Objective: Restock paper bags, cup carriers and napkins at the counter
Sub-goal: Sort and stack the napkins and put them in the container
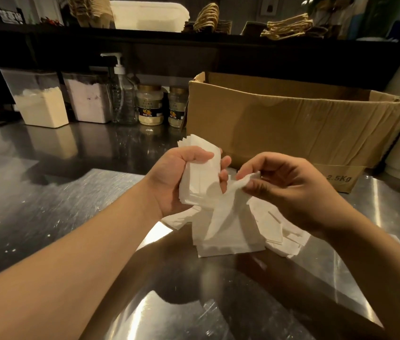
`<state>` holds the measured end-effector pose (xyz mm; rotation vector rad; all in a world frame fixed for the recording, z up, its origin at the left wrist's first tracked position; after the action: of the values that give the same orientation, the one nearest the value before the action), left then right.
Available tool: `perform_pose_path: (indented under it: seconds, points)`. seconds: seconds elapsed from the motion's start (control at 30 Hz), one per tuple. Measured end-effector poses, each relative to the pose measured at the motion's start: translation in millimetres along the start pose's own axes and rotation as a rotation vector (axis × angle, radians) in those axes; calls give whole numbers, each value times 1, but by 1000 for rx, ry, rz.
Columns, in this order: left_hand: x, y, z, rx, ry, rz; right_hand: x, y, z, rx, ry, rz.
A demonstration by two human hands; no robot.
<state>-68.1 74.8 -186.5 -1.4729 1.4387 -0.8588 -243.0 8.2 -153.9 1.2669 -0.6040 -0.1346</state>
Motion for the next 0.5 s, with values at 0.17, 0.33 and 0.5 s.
perform_pose_path:
  seconds: [0.17,0.33,0.5]
  points:
    - [-1,11,-3,308,-22,76,1,0,1,175,-172,20]
    - [-2,15,-16,259,68,77,1,-8,-4,211,-346,3]
    - [0,20,-20,209,81,67,0,-18,-6,118,-460,-59]
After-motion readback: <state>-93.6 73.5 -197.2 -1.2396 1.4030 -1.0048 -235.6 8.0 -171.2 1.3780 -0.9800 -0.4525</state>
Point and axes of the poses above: each hand's wrist, its own x-axis towards the middle knuckle, its own z-axis out of the back of the hand, y = z × x, the point moved 4 cm from there along x, towards the middle knuckle, and after that the axes turned 13 degrees about x, right-handed, at the moved point
